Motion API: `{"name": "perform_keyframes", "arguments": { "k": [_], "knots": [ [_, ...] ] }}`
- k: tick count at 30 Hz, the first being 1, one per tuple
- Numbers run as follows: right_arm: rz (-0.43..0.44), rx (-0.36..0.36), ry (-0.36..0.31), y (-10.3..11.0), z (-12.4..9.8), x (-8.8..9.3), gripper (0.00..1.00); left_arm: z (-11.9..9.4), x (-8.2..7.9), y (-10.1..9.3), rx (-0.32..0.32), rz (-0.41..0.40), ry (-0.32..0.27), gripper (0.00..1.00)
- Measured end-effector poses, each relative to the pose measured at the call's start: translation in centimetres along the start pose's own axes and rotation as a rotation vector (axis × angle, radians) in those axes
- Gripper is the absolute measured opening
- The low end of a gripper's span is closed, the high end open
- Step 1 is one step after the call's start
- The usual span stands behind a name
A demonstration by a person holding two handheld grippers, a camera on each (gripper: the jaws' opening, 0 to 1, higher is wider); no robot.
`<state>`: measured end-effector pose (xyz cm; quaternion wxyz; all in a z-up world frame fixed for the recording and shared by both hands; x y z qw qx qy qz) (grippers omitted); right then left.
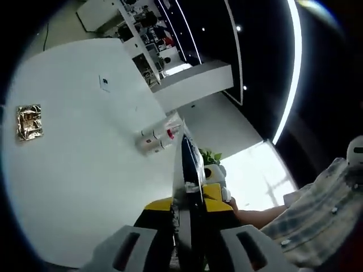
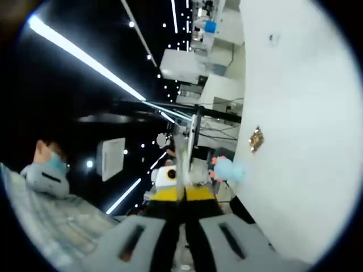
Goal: Arrange the skincare products in the storage area until every visible bottle or jar stands upright without overlapping.
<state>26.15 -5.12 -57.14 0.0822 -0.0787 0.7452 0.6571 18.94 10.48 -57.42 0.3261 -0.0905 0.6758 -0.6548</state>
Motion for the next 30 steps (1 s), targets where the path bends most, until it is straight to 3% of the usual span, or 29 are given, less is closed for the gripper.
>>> {"name": "perform_keyframes", "arguments": {
  "k": [4,12,14,21,26,30],
  "knots": [
    [-0.004,0.007,-0.055,-0.3,-1.1,-0.1,0.0,0.4,-0.5,-0.4,0.045,-0.023,-0.029,0.05],
    [0.006,-0.023,-0.143,-0.3,-3.9,0.2,0.0,3.0,-0.4,-1.0,0.067,-0.027,0.053,0.05],
    [0.015,-0.032,-0.171,-0.3,-4.6,0.4,0.0,3.7,-0.2,-1.3,0.1,-0.076,0.068,0.05],
    [0.014,-0.05,-0.181,-0.6,-5.8,0.6,0.0,4.2,0.3,-1.5,0.096,-0.093,0.113,0.04],
    [0.026,-0.094,-0.181,-0.3,-5.6,0.4,0.0,4.0,0.0,-2.1,0.121,-0.137,0.106,0.04],
    [0.051,-0.118,-0.189,-0.4,-5.1,-0.1,0.01,3.9,-0.4,-2.4,0.106,-0.12,0.08,0.03]
  ]
}}
Point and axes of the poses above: the point that each gripper's makers call its tool centre point, and the gripper's own axes: z roughly forward along the fingers, y roughly to its left, x roughly out of its underside, the point moved 9 cm from there along -z, roughly backward along the fingers, and after that the axes turned 10 degrees about x, right-handed, at the moved point
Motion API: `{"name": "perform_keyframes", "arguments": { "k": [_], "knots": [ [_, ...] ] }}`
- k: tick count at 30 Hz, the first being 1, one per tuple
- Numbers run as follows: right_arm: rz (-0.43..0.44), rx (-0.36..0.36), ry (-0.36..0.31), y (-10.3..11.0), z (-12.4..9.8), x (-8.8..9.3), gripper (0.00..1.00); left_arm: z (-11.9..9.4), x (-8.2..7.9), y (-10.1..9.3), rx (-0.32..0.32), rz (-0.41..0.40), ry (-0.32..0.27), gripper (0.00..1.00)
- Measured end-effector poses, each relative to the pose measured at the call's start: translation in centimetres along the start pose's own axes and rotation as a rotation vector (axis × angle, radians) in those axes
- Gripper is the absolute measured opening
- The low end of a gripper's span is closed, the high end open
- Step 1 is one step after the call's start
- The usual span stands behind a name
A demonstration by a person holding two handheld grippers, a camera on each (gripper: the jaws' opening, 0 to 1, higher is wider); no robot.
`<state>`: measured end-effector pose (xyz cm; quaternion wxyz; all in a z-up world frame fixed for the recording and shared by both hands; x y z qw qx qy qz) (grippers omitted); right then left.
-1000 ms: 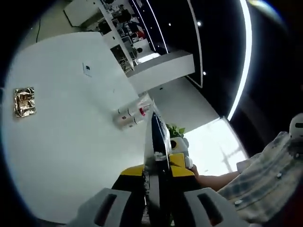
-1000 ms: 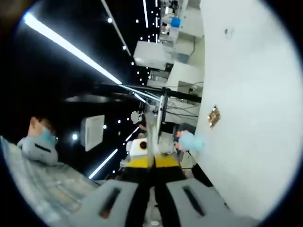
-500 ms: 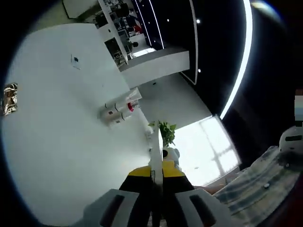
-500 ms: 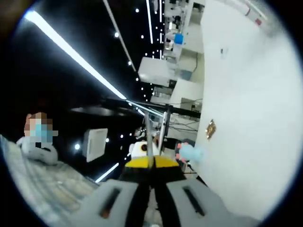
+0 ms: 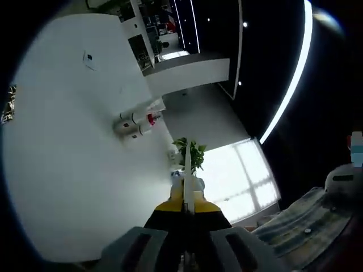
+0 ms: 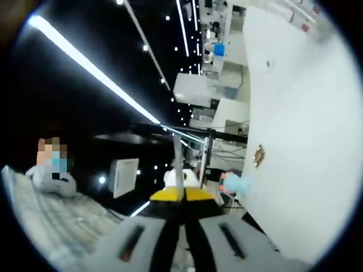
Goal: Arrange the skincare products in the storage area until every visible bottle or jar stands upright without overlapping.
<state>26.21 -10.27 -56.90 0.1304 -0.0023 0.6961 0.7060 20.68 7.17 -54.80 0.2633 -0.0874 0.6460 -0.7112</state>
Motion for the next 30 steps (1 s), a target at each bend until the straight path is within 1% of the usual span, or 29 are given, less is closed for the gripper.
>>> {"name": "perform_keyframes", "arguments": {
  "k": [2,3,4,5,6,7,8,9,11,14,16,17,18,19,20,21,23,24,25,26,27,28,30],
  "knots": [
    [0.026,-0.027,-0.032,-0.1,0.4,-0.4,0.02,-0.1,-0.3,0.0,0.008,-0.006,-0.059,0.02],
    [0.035,-0.029,-0.03,-0.2,0.6,-0.5,0.05,-0.1,-0.5,0.0,0.01,-0.002,-0.092,0.02],
    [0.042,-0.03,-0.023,-0.2,0.9,-0.4,0.11,-0.1,-0.7,-0.1,0.017,-0.006,-0.116,0.02],
    [0.054,-0.035,0.02,0.1,1.3,0.2,0.13,-0.3,-0.8,-0.1,0.029,-0.012,-0.128,0.02],
    [0.043,-0.041,0.073,0.2,1.6,0.9,0.11,-0.4,-1.0,-0.1,0.029,-0.008,-0.149,0.02],
    [0.02,-0.05,0.099,0.4,1.7,1.2,0.06,-0.6,-1.1,-0.1,0.027,-0.004,-0.156,0.02],
    [0.011,-0.049,0.118,0.5,1.8,1.5,0.06,-0.7,-1.2,-0.1,0.022,-0.005,-0.154,0.02],
    [0.005,-0.028,0.083,0.5,2.1,1.5,0.06,-0.8,-1.3,0.0,0.011,0.0,-0.148,0.02],
    [0.006,-0.026,0.074,0.3,2.1,1.3,0.05,-1.0,-1.3,0.0,0.003,0.005,-0.157,0.02],
    [0.004,-0.019,0.077,0.2,2.3,1.2,0.02,-1.0,-1.3,-0.1,0.013,-0.002,-0.171,0.02],
    [-0.019,-0.03,0.083,0.5,2.3,1.1,0.01,-0.9,-1.2,-0.6,0.052,0.016,-0.158,0.02],
    [-0.022,-0.045,0.09,0.8,2.3,1.1,0.01,-1.0,-1.3,-0.7,0.057,0.005,-0.149,0.03],
    [-0.026,-0.045,0.098,0.9,2.2,1.1,0.0,-1.0,-1.4,-0.7,0.056,0.008,-0.136,0.03],
    [-0.046,-0.041,0.104,1.0,2.2,1.0,0.0,-1.1,-1.3,-0.8,0.051,0.027,-0.122,0.03],
    [-0.048,-0.04,0.106,1.0,2.2,1.0,0.0,-1.1,-1.3,-0.8,0.041,0.057,-0.107,0.03],
    [-0.048,-0.035,0.108,0.8,2.1,0.8,0.0,-1.1,-1.4,-0.9,0.039,0.065,-0.099,0.04],
    [-0.039,-0.03,0.091,0.7,1.6,0.4,0.0,-1.3,-1.5,-0.7,0.038,0.055,-0.102,0.05],
    [-0.039,-0.024,0.072,0.8,1.4,0.0,0.0,-1.3,-1.6,-0.6,0.038,0.053,-0.107,0.05],
    [-0.038,-0.024,0.068,0.9,1.2,-0.1,0.0,-1.3,-1.7,-0.7,0.046,0.045,-0.1,0.03],
    [-0.039,-0.023,0.08,1.3,1.1,0.0,0.0,-1.2,-1.6,-0.9,0.053,0.045,-0.082,0.03],
    [-0.047,-0.021,0.077,1.4,1.0,0.1,0.0,-1.0,-1.7,-1.1,0.058,0.063,-0.049,0.02],
    [-0.057,-0.014,0.067,1.5,0.8,0.1,0.01,-0.8,-1.8,-1.1,0.054,0.064,-0.041,0.02],
    [-0.092,-0.011,0.042,1.7,0.5,0.1,0.01,-0.6,-2.1,-1.1,0.063,0.041,-0.022,0.02]
  ]
}}
Point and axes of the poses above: the point that each gripper's makers call its tool centre point, and the gripper's own axes: z roughly forward along the fingers, y roughly to its left, x roughly out of its underside, the point moved 9 cm from there along -z, roughly backward along the fingers, and after that the axes turned 10 degrees about x, right-handed, at the moved point
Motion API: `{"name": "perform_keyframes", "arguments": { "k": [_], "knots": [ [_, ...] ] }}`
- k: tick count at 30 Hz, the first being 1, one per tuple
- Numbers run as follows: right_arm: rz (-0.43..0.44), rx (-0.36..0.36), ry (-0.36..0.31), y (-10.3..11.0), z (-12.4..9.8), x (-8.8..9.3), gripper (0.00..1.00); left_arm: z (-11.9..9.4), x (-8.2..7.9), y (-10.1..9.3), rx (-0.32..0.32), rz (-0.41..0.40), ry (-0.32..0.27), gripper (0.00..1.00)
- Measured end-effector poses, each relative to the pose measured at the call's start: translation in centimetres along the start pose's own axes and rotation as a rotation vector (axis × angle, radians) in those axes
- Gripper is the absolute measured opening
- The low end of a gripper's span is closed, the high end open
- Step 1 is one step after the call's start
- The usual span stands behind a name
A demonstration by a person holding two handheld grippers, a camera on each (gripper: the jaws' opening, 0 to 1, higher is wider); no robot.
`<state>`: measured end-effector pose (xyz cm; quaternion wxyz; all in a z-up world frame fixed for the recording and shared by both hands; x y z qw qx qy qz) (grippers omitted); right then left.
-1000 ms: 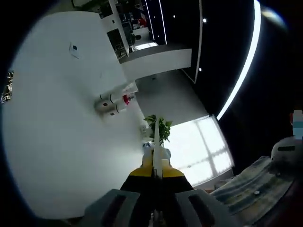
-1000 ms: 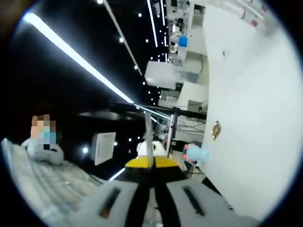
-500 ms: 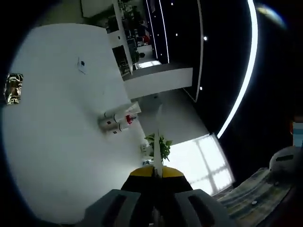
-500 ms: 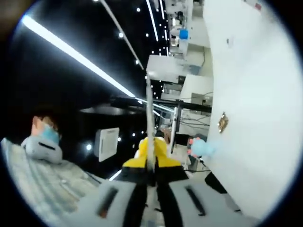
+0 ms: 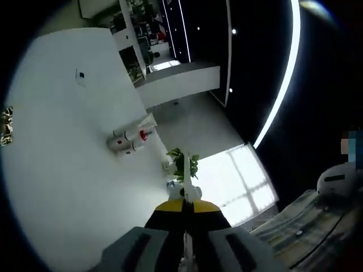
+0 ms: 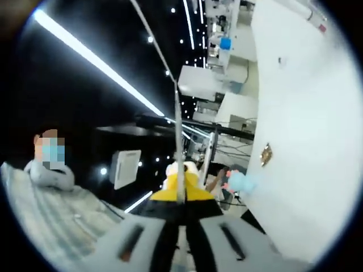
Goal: Arrange the skincare products in the storage area until every visible bottle or jar stands upright without overlapping.
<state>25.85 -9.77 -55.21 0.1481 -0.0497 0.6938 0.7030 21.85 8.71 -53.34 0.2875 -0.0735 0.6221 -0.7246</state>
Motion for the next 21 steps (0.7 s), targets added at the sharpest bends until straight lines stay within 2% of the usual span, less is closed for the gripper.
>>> {"name": "perform_keyframes", "arguments": {
  "k": [2,4,5,7,8,9,10,11,13,15,17,18,20,21],
  "knots": [
    [-0.021,0.009,-0.046,0.1,-0.3,-0.2,0.04,0.4,-0.1,0.0,0.008,-0.001,0.029,0.02],
    [-0.019,0.0,-0.113,0.6,-0.8,-0.8,0.12,0.9,0.4,0.1,-0.009,-0.017,0.122,0.02],
    [-0.019,-0.007,-0.13,0.8,-1.3,-1.1,0.12,1.3,0.7,0.2,-0.013,-0.032,0.173,0.02],
    [-0.04,-0.009,-0.17,0.8,-1.9,-1.6,0.05,2.1,1.2,0.1,0.007,-0.061,0.224,0.02],
    [-0.064,0.027,-0.166,0.4,-2.3,-1.6,0.02,2.4,1.1,0.1,0.007,-0.053,0.214,0.02],
    [-0.069,0.026,-0.183,0.2,-2.5,-1.8,0.01,3.1,1.1,0.1,0.01,-0.054,0.203,0.02],
    [-0.026,0.024,-0.182,0.2,-2.9,-1.8,0.01,3.4,0.9,0.4,-0.006,-0.058,0.202,0.02],
    [-0.02,0.011,-0.19,0.2,-3.3,-1.9,0.01,3.9,0.9,0.5,-0.009,-0.053,0.217,0.02],
    [-0.047,0.019,-0.236,0.1,-4.1,-2.2,0.01,4.8,0.9,0.4,-0.013,-0.028,0.222,0.03],
    [-0.034,-0.001,-0.269,0.3,-4.7,-2.4,0.0,5.5,0.9,0.0,0.023,-0.002,0.226,0.06],
    [-0.033,0.0,-0.29,0.5,-5.0,-2.6,0.0,5.7,0.9,0.0,0.021,-0.005,0.235,0.11],
    [-0.024,-0.009,-0.319,0.6,-5.3,-2.9,0.0,5.8,1.3,0.3,0.002,0.013,0.277,0.16],
    [-0.022,-0.009,-0.342,0.5,-5.7,-3.3,0.0,5.9,2.0,0.2,0.006,0.034,0.345,0.18],
    [-0.019,-0.012,-0.342,0.5,-5.8,-3.4,0.0,6.2,2.2,0.1,0.013,0.032,0.345,0.19]
  ]
}}
Point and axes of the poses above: the point that each gripper's makers call its tool centre point, and the gripper's own axes: z roughly forward along the fingers, y roughly to its left, x roughly out of its underside, the point moved 9 cm from there along -z, roughly backward along the fingers, and after that the axes turned 10 degrees about x, right-handed, at the moved point
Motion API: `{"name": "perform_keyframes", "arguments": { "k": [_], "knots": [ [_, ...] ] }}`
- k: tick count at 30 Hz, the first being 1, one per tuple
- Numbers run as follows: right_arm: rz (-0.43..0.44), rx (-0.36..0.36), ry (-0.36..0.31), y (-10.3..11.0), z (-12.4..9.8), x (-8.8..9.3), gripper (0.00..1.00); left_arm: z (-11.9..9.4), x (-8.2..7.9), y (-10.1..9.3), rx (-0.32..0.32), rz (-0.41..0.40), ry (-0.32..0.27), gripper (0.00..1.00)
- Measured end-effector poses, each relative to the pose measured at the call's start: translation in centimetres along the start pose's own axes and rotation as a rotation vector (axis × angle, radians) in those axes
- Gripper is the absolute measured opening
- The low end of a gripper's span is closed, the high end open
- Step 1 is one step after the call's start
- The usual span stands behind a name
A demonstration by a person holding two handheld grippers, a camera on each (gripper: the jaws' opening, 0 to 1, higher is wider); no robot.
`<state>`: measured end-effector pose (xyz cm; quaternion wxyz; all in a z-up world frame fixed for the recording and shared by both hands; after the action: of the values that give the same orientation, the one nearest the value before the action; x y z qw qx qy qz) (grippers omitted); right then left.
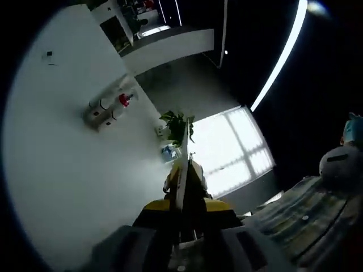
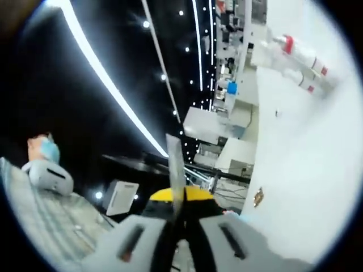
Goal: Arrange the skincare products in the storage area until every visible bottle or jar stands upright without overlapping.
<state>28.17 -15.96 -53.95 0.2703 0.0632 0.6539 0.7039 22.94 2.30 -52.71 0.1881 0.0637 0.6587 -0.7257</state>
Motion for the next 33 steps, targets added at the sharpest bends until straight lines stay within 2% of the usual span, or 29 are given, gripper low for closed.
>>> {"name": "perform_keyframes", "arguments": {
  "k": [5,7,8,9,11,15,21,33],
  "knots": [
    [-0.024,-0.005,0.031,0.6,0.4,0.1,0.0,1.0,-0.1,0.2,0.015,-0.029,-0.047,0.17],
    [-0.028,-0.012,0.039,0.8,0.6,0.2,0.0,1.4,0.0,0.0,0.018,-0.022,-0.03,0.05],
    [-0.028,-0.015,0.039,0.9,0.7,0.2,0.0,1.2,-0.1,0.3,-0.017,0.03,-0.02,0.03],
    [-0.038,-0.013,0.032,1.0,0.8,0.2,0.0,1.1,-0.2,0.5,-0.034,0.055,-0.039,0.03],
    [-0.057,-0.005,0.028,0.9,0.9,0.0,0.01,1.0,-0.3,0.2,-0.003,0.015,-0.045,0.02],
    [-0.059,0.002,0.011,0.9,1.1,-0.2,0.04,0.9,-0.8,-0.1,0.0,0.02,-0.054,0.01],
    [-0.058,0.0,-0.025,1.0,0.1,-0.2,0.08,0.0,-2.2,-0.5,0.029,0.022,-0.134,0.01],
    [-0.022,0.021,-0.082,0.4,-2.1,0.3,0.09,0.0,-2.5,-0.5,0.025,0.024,-0.157,0.01]
  ]
}}
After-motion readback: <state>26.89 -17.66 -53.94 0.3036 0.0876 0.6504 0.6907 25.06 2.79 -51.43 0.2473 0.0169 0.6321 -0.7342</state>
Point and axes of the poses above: the point that each gripper's makers call its tool centre point, and the gripper's own axes: z roughly forward along the fingers, y roughly to its left, x roughly out of its underside, the point moved 9 cm from there along -z, roughly backward along the fingers, and after that the axes turned 10 degrees about x, right-handed, at the moved point
